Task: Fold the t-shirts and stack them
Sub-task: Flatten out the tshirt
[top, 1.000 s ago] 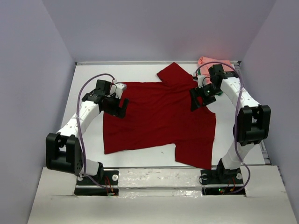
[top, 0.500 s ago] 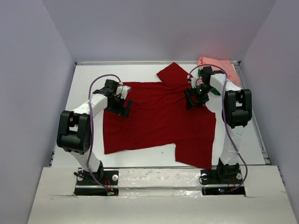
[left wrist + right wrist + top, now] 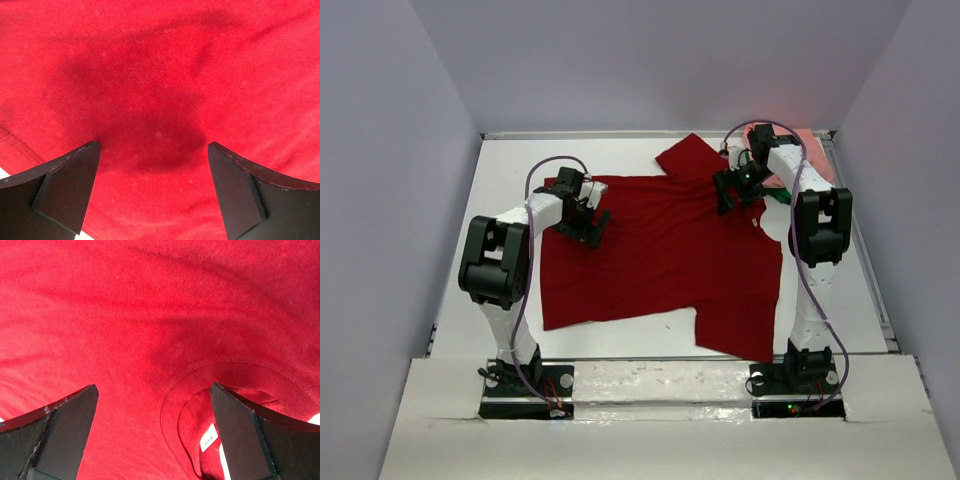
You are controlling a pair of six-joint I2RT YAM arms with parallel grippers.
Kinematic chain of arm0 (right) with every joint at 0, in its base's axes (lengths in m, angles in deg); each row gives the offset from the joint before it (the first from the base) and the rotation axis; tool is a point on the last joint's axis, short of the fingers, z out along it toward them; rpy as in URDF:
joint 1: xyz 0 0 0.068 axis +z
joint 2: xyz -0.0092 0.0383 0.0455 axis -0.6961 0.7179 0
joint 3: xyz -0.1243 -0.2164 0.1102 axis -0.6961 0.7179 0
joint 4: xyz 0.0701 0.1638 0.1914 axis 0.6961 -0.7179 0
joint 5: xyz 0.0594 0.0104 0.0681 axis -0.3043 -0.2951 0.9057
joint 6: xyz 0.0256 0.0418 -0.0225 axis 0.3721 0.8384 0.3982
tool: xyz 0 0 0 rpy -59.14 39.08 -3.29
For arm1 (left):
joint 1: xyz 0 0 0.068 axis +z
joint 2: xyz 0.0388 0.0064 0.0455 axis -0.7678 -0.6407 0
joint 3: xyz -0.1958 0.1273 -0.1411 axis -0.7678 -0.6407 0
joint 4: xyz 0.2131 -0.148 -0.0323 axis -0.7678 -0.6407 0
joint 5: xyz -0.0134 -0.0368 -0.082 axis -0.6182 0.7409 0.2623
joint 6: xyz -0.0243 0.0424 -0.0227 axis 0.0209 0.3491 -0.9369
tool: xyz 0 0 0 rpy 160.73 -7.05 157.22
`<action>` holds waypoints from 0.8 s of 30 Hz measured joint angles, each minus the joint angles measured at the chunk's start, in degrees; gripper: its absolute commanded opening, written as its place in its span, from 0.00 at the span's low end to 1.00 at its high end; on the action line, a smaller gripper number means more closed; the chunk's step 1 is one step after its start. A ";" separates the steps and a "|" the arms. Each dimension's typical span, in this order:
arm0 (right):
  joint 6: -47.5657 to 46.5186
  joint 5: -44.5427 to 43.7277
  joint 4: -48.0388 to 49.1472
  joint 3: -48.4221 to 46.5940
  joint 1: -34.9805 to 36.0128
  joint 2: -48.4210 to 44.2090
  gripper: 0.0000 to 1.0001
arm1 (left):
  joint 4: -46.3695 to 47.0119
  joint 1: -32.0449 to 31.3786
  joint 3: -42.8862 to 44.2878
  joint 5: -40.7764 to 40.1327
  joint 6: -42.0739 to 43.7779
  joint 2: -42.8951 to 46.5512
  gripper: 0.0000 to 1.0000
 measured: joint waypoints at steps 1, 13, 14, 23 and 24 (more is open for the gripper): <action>-0.02 -0.13 -0.28 -0.13 0.00 0.02 1.00 | 0.04 -0.07 0.00 -0.20 -0.02 -0.48 0.99; -0.42 -0.33 -1.40 1.60 0.00 0.07 1.00 | 1.90 -0.09 0.33 -3.10 -0.52 -1.73 0.99; -0.42 -0.33 -1.29 2.23 0.00 0.09 1.00 | 2.03 -0.09 0.42 -3.41 -0.55 -1.86 0.99; -0.37 0.98 -1.99 -2.19 0.00 3.65 1.00 | 2.93 2.38 4.17 -4.61 -0.50 -4.87 0.99; -0.35 1.14 -2.58 -3.37 0.02 4.20 1.00 | 2.91 3.10 5.09 -4.61 -0.48 -5.62 0.99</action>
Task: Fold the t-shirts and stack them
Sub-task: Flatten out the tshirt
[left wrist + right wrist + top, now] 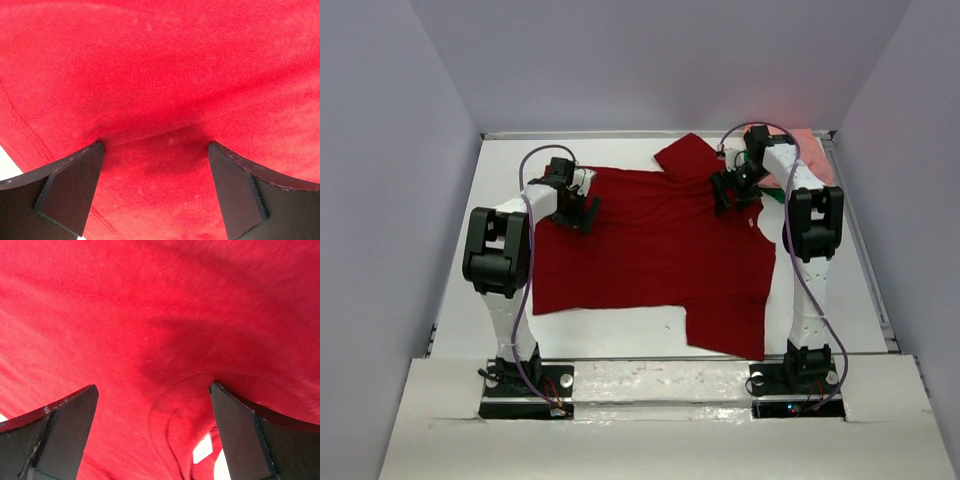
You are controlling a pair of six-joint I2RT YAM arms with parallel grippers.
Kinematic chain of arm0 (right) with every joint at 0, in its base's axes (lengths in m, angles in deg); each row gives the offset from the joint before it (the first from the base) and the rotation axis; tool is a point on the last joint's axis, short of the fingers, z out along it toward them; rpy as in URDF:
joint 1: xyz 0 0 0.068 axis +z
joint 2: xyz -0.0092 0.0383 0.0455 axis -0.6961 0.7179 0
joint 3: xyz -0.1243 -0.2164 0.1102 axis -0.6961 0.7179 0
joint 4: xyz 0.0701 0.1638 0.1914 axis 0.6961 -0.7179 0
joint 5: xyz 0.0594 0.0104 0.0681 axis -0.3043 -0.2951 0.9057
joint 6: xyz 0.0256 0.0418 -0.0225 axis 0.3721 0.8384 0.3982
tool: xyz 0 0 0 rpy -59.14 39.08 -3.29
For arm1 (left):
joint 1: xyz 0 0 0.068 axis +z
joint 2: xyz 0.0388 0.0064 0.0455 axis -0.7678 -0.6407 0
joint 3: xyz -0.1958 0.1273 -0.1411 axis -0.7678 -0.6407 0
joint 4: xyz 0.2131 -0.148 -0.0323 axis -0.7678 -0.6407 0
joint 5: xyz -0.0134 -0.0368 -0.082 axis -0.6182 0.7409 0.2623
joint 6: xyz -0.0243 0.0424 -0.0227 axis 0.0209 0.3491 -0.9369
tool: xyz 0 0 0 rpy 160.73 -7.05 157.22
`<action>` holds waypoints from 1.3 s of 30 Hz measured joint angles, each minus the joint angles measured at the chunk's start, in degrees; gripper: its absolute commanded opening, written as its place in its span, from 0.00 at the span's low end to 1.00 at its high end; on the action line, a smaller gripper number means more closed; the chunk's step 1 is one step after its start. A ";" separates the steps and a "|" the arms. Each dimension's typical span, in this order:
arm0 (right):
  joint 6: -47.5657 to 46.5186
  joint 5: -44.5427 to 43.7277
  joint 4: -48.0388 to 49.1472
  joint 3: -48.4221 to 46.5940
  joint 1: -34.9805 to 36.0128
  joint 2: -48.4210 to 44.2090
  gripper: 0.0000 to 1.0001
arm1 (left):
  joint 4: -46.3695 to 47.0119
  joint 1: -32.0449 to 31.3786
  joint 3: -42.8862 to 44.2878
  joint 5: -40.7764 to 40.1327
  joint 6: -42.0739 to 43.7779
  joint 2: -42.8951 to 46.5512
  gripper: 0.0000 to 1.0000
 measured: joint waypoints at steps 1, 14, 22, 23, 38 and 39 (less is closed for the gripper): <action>0.00 0.07 -0.55 -1.68 0.17 0.85 1.00 | -0.02 0.48 0.68 -0.07 0.00 -0.44 0.99; 1.29 2.29 -3.39 -19.43 0.72 11.08 1.00 | -2.29 2.86 6.47 -1.68 0.44 -3.56 0.99; 2.32 3.54 -3.56 -25.90 0.70 14.82 1.00 | -4.00 3.69 13.03 -2.38 0.55 -6.62 0.99; 2.34 3.52 -3.52 -25.99 0.72 14.86 1.00 | -4.02 3.85 13.62 -2.47 0.55 -6.82 0.99; 4.46 -3.21 1.27 -16.94 0.63 9.86 1.00 | -5.53 8.76 19.43 -1.60 0.52 -9.35 0.99; 4.44 -3.41 1.25 -16.50 0.66 9.51 1.00 | -5.53 8.83 19.43 -1.16 0.52 -9.35 0.99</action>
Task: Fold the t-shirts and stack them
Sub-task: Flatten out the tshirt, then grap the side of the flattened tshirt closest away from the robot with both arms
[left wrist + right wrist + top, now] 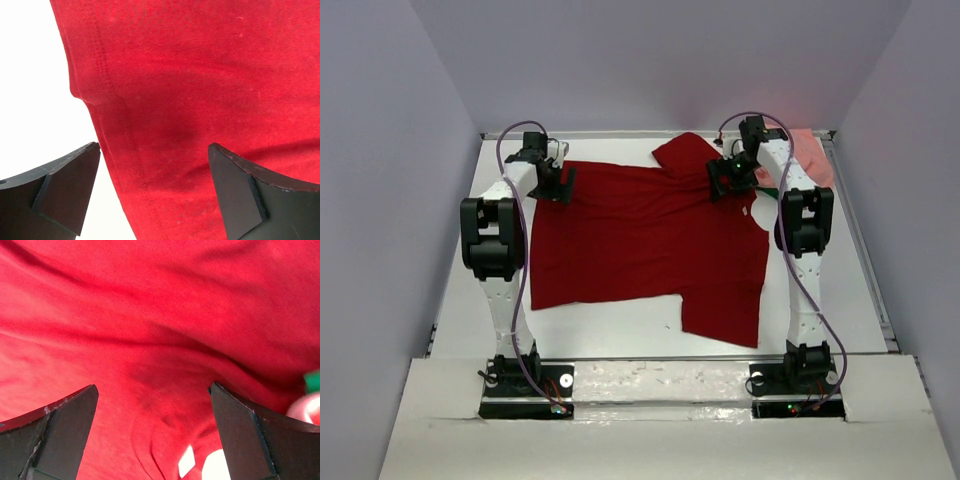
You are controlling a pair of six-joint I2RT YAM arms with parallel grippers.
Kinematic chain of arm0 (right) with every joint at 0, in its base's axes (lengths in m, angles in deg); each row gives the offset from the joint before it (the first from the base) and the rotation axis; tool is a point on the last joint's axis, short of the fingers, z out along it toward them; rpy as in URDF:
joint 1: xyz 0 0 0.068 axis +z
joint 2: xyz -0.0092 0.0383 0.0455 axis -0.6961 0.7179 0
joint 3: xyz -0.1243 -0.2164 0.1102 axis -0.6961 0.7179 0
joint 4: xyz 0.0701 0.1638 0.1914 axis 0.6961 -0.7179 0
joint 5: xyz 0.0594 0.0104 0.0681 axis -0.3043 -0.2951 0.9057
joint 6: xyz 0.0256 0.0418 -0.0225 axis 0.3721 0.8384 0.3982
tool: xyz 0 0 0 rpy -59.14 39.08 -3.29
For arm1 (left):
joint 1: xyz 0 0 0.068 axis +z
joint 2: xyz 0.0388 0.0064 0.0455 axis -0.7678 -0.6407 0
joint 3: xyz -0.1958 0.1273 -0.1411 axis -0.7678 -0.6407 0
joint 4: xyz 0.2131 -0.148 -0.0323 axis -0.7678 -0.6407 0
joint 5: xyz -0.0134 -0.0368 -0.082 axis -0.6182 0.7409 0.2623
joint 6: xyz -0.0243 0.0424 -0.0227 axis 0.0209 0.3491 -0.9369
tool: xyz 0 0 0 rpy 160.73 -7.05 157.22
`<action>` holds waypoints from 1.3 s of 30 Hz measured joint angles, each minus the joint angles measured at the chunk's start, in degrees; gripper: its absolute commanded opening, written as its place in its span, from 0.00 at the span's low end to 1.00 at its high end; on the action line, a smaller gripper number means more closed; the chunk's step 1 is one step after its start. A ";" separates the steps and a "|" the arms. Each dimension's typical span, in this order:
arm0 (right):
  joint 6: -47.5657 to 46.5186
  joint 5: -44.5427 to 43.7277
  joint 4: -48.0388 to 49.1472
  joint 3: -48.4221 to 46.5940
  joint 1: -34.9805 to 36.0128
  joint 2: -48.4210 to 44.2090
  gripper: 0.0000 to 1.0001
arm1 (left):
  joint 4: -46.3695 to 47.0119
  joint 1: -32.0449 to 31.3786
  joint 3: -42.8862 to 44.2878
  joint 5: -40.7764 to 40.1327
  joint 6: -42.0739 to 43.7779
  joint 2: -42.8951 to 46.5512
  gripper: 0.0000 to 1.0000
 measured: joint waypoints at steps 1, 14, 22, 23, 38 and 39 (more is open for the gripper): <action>0.00 -0.22 -0.02 0.61 0.00 -0.42 1.00 | 0.00 0.02 0.00 0.35 -0.02 0.00 0.99; -0.20 1.31 -3.39 5.49 -0.44 -18.03 1.00 | 1.64 0.00 -1.92 8.66 1.20 4.26 0.99; -0.72 3.06 -4.26 10.95 -0.44 -26.80 1.00 | 1.75 0.02 -1.70 12.15 4.13 3.19 0.99; -0.90 3.06 -4.33 11.54 -0.44 -26.93 1.00 | 1.73 0.02 -1.70 12.63 4.55 2.86 0.99; -1.31 3.93 -4.70 18.18 -0.44 -26.97 1.00 | 2.60 0.02 -1.70 16.17 9.62 -2.38 0.99; -1.31 3.93 -4.70 18.29 -0.44 -26.97 1.00 | 2.45 0.04 -0.92 16.13 9.66 -2.91 0.99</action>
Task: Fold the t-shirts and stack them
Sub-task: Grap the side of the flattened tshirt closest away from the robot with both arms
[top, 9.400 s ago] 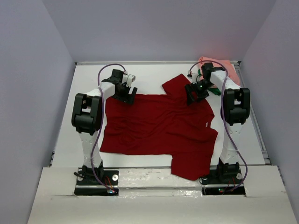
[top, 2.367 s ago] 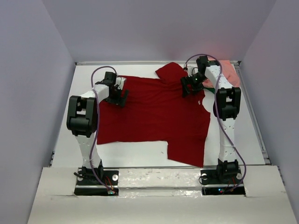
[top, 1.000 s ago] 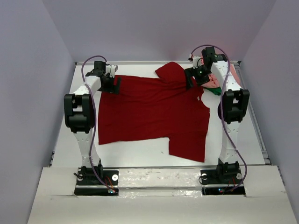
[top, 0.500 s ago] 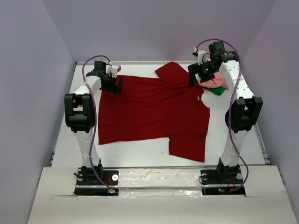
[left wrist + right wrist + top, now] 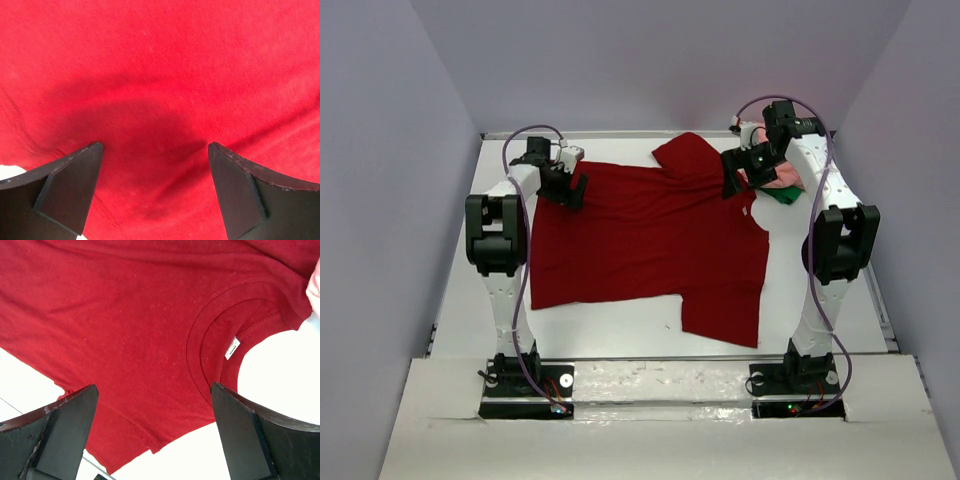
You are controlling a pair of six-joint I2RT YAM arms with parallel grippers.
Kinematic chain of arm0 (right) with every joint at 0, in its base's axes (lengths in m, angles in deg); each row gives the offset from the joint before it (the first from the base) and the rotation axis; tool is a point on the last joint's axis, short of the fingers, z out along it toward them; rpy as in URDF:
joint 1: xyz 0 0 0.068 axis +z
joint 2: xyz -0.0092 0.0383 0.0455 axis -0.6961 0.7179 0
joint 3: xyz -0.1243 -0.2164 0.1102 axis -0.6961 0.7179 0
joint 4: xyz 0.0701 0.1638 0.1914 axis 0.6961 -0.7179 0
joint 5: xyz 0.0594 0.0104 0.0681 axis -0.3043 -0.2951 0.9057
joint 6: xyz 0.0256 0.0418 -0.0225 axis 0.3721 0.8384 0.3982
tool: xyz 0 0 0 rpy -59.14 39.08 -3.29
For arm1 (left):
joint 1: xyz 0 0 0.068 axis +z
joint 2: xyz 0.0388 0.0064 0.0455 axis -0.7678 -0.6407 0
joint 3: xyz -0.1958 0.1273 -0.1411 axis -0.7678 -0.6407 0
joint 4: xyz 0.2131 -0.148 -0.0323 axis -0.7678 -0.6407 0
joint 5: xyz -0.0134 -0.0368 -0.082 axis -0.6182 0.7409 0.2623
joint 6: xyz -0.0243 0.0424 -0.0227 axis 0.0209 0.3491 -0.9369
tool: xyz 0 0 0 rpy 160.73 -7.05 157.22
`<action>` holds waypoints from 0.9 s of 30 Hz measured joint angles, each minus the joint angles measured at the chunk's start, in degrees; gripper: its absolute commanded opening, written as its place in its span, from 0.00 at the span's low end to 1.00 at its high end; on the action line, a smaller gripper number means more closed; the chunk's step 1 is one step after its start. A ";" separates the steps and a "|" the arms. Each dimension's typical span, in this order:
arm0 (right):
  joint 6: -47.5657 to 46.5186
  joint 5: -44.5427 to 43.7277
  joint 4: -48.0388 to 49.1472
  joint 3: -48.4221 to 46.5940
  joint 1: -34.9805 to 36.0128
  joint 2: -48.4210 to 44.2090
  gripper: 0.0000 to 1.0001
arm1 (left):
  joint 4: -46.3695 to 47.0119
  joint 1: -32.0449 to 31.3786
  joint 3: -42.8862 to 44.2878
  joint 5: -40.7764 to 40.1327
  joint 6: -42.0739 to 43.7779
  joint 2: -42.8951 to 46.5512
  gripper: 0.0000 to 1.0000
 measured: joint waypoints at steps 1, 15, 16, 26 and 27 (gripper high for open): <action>0.00 -0.02 0.00 0.09 0.00 0.00 1.00 | 0.00 0.00 1.18 0.33 0.13 -0.61 0.99; 0.00 -0.61 -0.02 0.24 0.00 0.02 1.00 | -2.64 0.85 15.78 -0.04 0.85 -10.10 0.99; 0.00 -0.72 0.00 0.24 0.00 0.02 1.00 | -2.71 0.87 16.13 -0.22 0.85 -10.32 0.99; -0.02 -1.18 -0.02 0.24 0.00 1.42 1.00 | -3.10 3.15 16.68 -3.52 0.90 -10.60 0.99; -0.04 -1.18 -0.02 0.24 0.00 1.77 1.00 | -3.13 3.76 16.68 -3.74 0.90 -10.60 0.99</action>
